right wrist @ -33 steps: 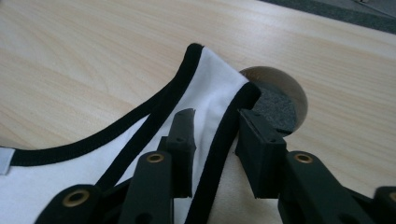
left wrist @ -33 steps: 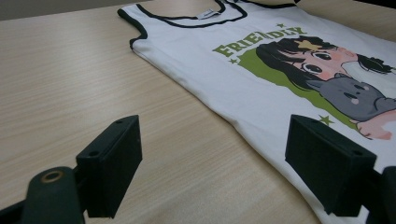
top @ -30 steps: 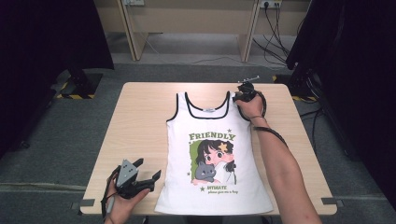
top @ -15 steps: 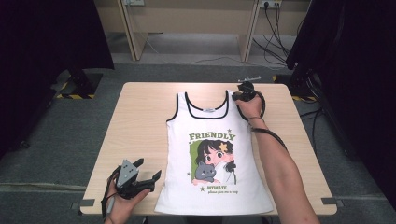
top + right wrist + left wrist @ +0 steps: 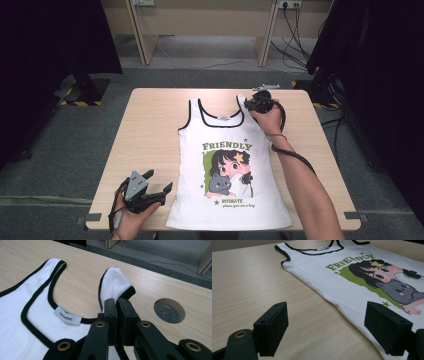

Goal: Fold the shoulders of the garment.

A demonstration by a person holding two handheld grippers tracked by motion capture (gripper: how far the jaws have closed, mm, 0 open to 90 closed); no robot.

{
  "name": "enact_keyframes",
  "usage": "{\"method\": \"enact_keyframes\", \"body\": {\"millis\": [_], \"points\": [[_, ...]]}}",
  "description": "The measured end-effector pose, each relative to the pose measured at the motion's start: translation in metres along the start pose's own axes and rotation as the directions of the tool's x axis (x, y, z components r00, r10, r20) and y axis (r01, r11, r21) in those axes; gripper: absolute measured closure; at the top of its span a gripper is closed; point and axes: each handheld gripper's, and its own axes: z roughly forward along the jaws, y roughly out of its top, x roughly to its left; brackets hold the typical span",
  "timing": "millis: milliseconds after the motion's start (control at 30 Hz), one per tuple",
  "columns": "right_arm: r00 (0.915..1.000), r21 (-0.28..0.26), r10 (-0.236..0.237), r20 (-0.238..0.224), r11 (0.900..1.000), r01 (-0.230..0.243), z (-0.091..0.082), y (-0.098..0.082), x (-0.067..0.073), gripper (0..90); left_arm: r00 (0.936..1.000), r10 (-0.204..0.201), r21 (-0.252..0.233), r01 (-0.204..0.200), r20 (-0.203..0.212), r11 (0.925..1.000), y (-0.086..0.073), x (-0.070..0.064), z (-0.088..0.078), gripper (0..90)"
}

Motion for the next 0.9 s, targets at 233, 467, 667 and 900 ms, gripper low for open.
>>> {"method": "enact_keyframes", "body": {"millis": [233,467,667,900], "points": [[0.9972,-0.031,-0.074,-0.007,0.997,0.074,-0.018,-0.006,0.024,85.4,1.0,0.003,-0.003,-0.003,0.005,1.0,0.0,0.0,0.0,18.8],[0.9905,-0.046,-0.136,-0.018,0.99,0.135,-0.035,-0.022,0.045,85.3,0.9998,0.02,-0.001,-0.02,0.005,0.9998,0.0,-0.002,0.0,19.0],[0.9839,-0.045,-0.176,-0.03,0.984,0.175,-0.044,-0.04,0.061,85.2,0.9997,0.025,0.0,-0.025,0.004,0.9997,0.0,-0.002,0.0,19.1],[0.9723,-0.034,-0.228,-0.053,0.973,0.226,-0.053,-0.06,0.077,84.8,0.9996,0.027,-0.002,-0.027,0.0,0.9996,0.0,-0.002,-0.001,19.1]]}}
